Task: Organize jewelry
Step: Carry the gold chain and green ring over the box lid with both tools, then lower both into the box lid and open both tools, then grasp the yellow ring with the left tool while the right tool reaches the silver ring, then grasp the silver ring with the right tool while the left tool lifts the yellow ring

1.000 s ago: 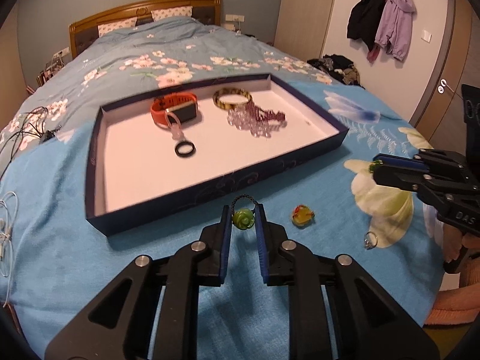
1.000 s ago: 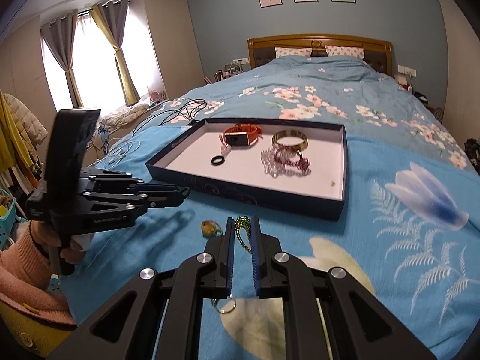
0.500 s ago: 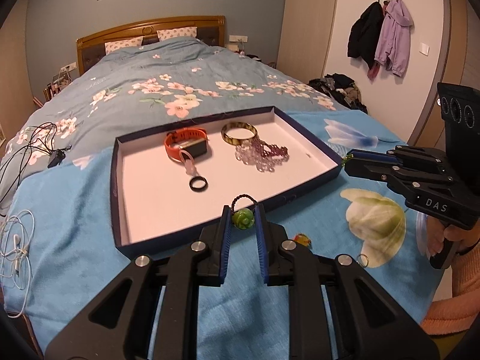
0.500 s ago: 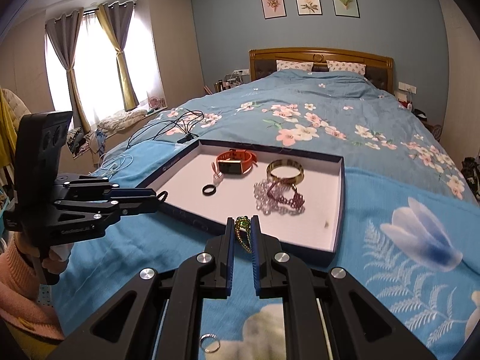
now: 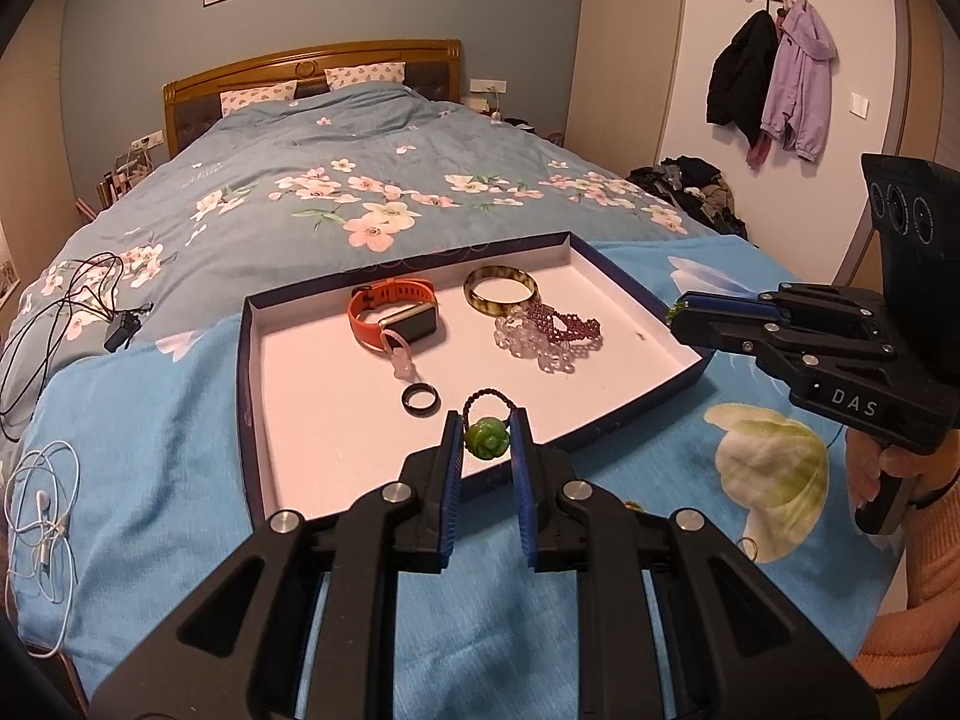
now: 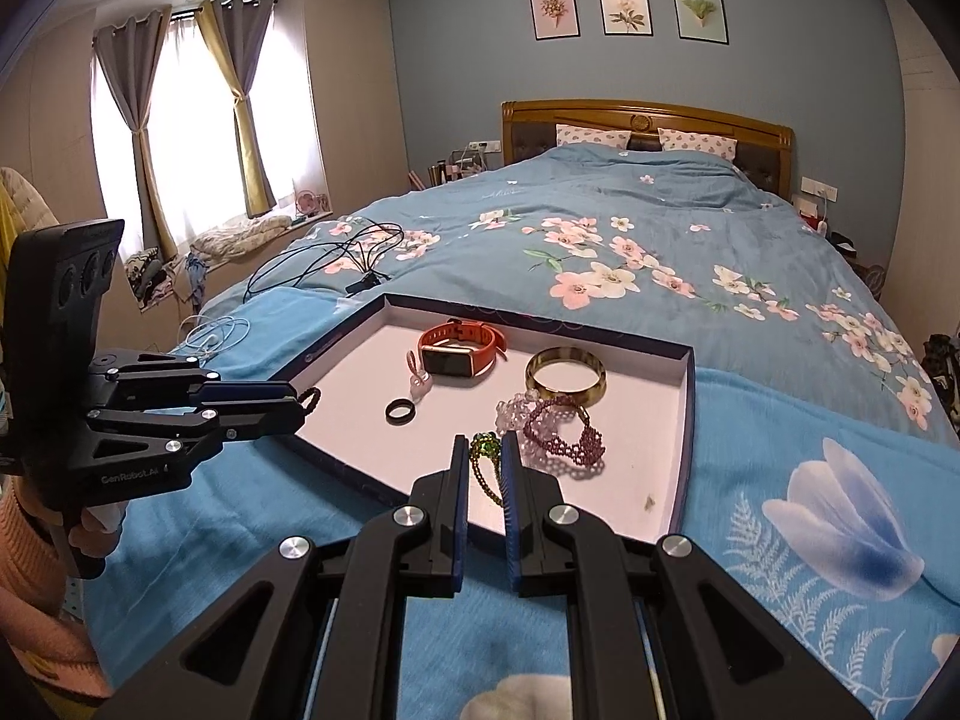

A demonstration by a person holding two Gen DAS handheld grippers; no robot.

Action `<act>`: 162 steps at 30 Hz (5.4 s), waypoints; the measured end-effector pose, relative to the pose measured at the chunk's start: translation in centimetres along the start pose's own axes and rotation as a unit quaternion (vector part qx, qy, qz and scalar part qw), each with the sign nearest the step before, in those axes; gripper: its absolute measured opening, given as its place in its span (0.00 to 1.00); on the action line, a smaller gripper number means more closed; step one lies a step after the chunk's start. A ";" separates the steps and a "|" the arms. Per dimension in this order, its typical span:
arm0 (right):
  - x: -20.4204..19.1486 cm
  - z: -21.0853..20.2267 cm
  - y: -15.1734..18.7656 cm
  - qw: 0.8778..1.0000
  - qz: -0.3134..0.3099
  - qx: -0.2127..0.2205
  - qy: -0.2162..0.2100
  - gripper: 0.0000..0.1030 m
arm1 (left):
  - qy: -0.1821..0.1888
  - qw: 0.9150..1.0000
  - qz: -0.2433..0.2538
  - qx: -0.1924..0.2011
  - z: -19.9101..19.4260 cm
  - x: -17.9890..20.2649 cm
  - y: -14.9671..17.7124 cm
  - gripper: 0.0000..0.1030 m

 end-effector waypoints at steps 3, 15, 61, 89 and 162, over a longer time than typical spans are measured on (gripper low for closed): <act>0.0 0.3 -0.2 1.000 0.001 0.000 -0.002 0.08 | -0.001 1.000 0.001 0.001 0.2 -0.1 -0.3 0.16; -0.3 1.8 -0.8 1.000 -0.009 -0.006 0.002 0.08 | -0.011 1.000 -0.002 0.003 0.8 -0.8 -0.8 0.16; -0.7 8.1 0.6 0.996 -0.052 -0.076 0.021 0.09 | -0.027 0.998 -0.031 -0.045 5.4 -4.0 -0.1 0.16; 0.8 4.7 0.1 0.999 -0.015 -0.047 0.019 0.22 | -0.010 1.000 -0.019 -0.015 2.8 -2.7 0.1 0.25; -3.1 -4.3 11.3 0.994 -0.047 -0.100 0.006 0.18 | 0.049 0.997 0.002 -0.060 2.4 3.6 5.4 0.19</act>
Point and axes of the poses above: each gripper's, at about its wrist camera, not at the fingertips, and z roughly the way its jaws point, x to its right, y to its underside, the point moved 10 cm from there along z, roughly the way its jaws point, and after that the axes turned 14 degrees about y, right-handed, at the moved point
